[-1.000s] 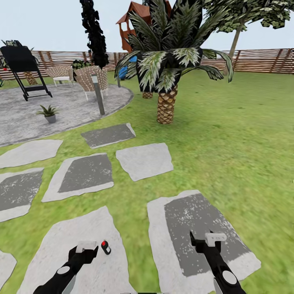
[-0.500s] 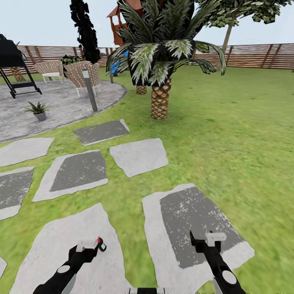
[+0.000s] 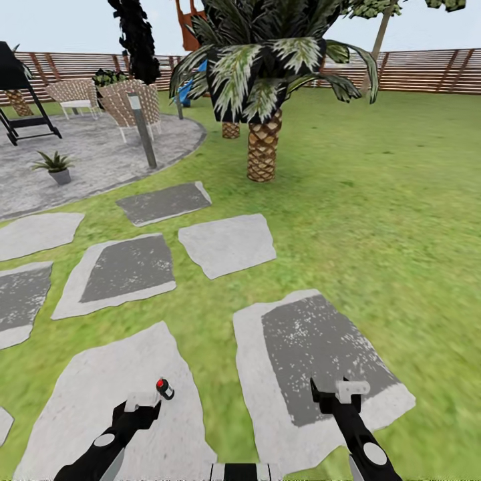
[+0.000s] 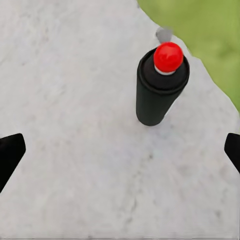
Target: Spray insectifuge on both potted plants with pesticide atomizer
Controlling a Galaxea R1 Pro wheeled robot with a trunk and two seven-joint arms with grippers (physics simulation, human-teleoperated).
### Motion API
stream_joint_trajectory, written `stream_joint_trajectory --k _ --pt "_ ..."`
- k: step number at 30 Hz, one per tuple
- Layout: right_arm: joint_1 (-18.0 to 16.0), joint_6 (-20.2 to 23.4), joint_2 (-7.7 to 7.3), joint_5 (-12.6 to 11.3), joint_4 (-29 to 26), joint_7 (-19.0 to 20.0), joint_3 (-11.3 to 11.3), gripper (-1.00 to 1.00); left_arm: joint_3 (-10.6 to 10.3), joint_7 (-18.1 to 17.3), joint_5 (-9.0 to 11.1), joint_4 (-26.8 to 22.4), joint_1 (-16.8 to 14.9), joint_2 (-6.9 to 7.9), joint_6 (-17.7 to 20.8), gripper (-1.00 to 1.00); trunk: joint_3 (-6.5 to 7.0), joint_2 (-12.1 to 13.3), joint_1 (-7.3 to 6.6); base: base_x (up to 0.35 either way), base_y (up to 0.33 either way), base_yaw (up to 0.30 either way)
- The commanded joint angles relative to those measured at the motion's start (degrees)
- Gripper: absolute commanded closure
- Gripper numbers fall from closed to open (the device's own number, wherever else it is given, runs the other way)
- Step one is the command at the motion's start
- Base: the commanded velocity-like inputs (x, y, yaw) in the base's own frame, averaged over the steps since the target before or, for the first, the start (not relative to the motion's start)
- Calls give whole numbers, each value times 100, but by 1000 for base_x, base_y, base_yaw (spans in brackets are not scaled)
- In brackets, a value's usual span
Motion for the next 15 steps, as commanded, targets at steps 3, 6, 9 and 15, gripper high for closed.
stream_joint_trajectory --k 3,6,9,15 --pt "-2 -21 -1 -4 7 -3 1 -100 9 -23 -6 5 -3 1 -18 -100 -71 -6 6 0 0 0" --pt "-2 -23 0 -9 9 -9 1 -100 7 -23 -6 6 -3 1 -18 -100 -145 -10 14 0 0 -33" --pt "-2 -21 -1 -9 9 -11 1 -100 8 -23 -5 6 -3 1 -18 -100 -228 -14 22 0 0 -124" --pt "-2 -23 -1 -9 9 -12 1 -100 4 -23 -1 6 -3 1 -18 -100 -404 -22 37 0 0 -169"
